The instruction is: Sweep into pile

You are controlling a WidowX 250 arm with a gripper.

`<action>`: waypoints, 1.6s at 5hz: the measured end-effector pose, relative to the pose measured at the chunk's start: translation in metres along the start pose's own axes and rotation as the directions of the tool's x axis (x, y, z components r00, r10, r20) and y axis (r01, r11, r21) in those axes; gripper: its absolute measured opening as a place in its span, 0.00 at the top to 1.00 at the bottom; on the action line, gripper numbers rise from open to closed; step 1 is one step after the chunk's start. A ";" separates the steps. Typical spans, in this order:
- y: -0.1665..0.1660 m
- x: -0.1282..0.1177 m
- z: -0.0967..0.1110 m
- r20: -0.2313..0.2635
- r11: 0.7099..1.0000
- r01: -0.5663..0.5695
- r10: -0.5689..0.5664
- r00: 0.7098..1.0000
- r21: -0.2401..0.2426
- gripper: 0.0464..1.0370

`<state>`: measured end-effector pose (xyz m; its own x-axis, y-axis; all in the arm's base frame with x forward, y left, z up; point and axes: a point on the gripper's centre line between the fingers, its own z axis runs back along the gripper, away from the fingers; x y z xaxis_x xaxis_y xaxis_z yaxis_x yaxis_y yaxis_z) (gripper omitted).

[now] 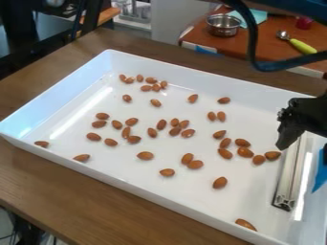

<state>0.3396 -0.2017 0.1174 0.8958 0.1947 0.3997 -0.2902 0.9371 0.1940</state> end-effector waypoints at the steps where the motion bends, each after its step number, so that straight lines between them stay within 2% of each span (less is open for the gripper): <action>1: 0.003 -0.009 -0.015 -0.028 0.999 0.019 -0.018 0.999 0.040 0.04; 2: 0.003 -0.010 -0.021 -0.037 0.998 0.055 -0.054 0.998 0.027 0.04; 4: 0.010 0.000 -0.024 -0.080 0.999 0.040 -0.042 0.996 -0.032 0.04; 6: 0.024 0.008 -0.035 -0.146 0.999 -0.003 -0.003 0.989 -0.040 0.07; 8: 0.029 0.008 -0.041 -0.172 0.999 -0.038 0.032 0.985 -0.032 0.65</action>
<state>0.3527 -0.1611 0.0894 0.9308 0.2712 0.2451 -0.3128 0.9379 0.1502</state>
